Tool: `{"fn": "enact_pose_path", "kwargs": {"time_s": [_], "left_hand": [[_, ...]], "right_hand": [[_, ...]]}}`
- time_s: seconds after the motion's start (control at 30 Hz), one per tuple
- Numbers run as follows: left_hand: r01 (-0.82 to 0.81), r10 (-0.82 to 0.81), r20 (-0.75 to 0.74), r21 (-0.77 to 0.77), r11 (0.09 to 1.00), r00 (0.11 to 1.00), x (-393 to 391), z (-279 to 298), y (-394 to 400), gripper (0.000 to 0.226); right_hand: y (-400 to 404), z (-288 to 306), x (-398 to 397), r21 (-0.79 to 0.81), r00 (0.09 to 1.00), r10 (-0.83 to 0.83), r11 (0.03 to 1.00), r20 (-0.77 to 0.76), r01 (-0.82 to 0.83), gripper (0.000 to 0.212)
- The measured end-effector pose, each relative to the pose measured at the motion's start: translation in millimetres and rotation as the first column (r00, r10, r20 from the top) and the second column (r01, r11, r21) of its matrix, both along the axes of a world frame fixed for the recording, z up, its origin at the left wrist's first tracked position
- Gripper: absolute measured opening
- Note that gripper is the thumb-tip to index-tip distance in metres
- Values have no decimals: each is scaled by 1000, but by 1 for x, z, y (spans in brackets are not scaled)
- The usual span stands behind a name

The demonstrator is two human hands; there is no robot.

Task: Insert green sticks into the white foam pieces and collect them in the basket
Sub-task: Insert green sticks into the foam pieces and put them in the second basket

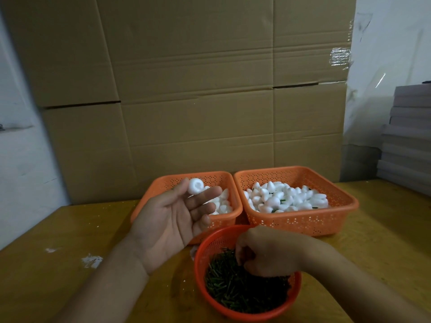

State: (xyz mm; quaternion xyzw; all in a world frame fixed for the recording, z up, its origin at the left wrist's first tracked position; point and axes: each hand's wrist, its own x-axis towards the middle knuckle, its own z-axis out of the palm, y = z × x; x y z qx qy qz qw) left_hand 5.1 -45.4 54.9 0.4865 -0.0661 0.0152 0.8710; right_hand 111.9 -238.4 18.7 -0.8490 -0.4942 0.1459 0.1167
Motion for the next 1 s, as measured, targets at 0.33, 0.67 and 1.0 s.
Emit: {"fn": "enact_pose_path", "kwargs": {"time_s": [0.33, 0.67, 1.0], "left_hand": [[-94, 95, -4, 94, 991, 996, 7, -12, 5, 22], [-147, 137, 58, 254, 956, 989, 4, -13, 1, 28], [-190, 177, 69, 272, 943, 982, 4, -13, -2, 31]], "right_hand": [[-4, 8, 2, 259, 966, 78, 966, -248, -11, 10], [0, 31, -10, 592, 391, 459, 473, -798, 653, 6], [3, 27, -14, 693, 663, 234, 394, -711, 604, 14]]}}
